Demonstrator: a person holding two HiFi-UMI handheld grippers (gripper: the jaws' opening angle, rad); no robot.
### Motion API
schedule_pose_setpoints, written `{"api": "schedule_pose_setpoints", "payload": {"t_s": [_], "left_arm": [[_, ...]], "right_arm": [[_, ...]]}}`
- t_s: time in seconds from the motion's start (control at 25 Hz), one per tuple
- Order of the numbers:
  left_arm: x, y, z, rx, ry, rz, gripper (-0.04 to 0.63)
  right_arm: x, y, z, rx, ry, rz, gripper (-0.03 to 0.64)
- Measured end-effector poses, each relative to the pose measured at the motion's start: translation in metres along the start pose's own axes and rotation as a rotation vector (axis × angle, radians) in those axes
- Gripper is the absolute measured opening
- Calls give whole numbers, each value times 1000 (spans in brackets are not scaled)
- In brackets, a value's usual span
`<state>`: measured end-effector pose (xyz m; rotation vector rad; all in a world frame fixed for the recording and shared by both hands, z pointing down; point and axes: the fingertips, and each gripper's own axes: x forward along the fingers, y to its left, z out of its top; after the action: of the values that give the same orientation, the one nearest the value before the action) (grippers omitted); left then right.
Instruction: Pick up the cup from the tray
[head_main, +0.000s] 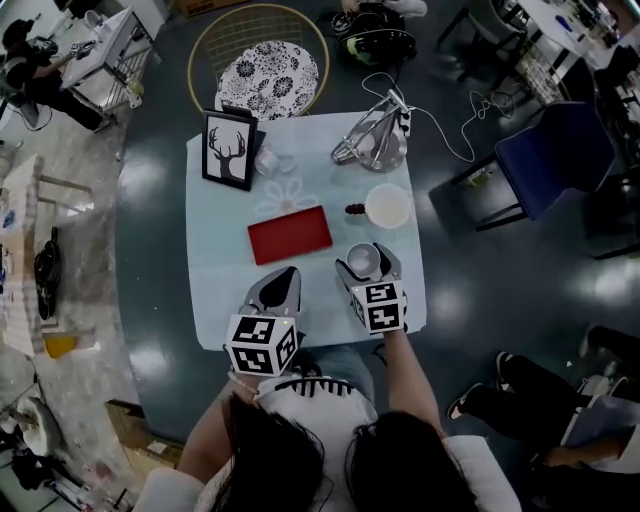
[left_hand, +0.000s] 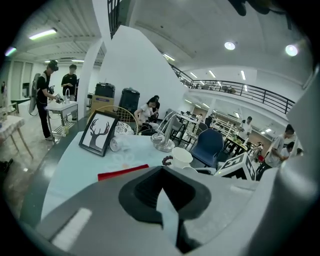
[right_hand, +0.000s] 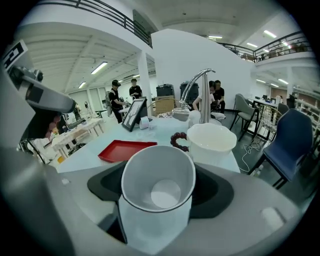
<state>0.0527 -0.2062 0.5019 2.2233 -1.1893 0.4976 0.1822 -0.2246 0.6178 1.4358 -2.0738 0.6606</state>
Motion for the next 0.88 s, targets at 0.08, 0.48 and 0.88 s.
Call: {"api": "schedule_pose_setpoints", "payload": {"t_s": [0.08, 0.48, 0.88], "left_arm": [[1, 0, -2, -3, 5, 5, 0], [-6, 13, -4, 13, 9, 47, 0], [-15, -2, -3, 35, -26, -8, 1]], "right_arm": [[1, -1, -9, -7, 17, 5, 396], [6, -2, -24, -26, 47, 35, 436], [-38, 2, 28, -23, -105, 9, 456]]}}
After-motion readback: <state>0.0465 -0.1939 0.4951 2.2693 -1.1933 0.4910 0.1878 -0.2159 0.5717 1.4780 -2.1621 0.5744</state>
